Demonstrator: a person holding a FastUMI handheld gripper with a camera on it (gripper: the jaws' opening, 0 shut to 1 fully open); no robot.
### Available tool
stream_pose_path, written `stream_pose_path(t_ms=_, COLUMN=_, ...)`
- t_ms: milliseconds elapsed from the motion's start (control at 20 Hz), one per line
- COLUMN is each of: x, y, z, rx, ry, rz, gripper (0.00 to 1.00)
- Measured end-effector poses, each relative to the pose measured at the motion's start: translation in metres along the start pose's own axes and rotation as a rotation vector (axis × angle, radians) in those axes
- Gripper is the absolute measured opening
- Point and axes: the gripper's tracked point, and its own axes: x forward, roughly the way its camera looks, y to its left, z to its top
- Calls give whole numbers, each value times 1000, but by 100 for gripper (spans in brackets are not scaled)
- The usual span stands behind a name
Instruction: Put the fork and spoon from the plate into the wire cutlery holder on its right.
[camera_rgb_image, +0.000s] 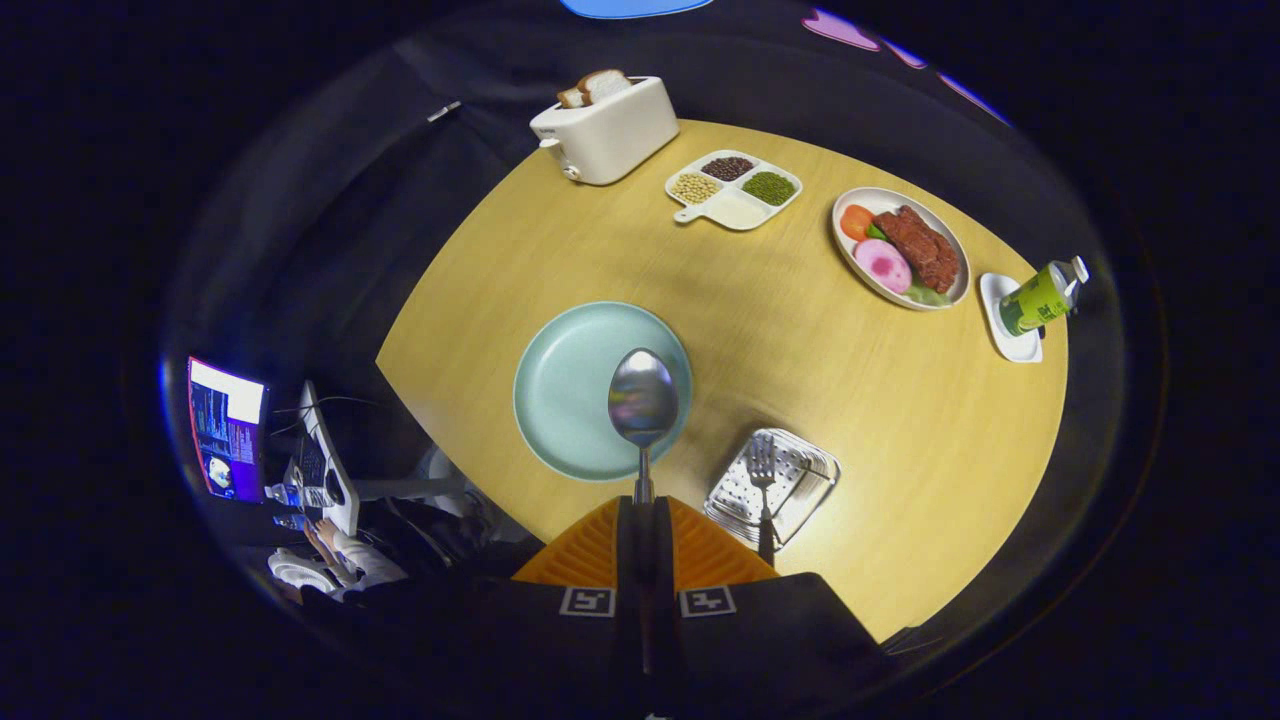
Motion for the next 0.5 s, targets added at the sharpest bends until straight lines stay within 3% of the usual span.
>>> stream_pose_path(t_ms=250, x=-8, y=-56, z=-41, rx=42, ry=130, rz=-77, gripper=9)
stream_pose_path(t_ms=500, x=10, y=-77, z=-62, rx=34, ry=300, rz=-130, gripper=9)
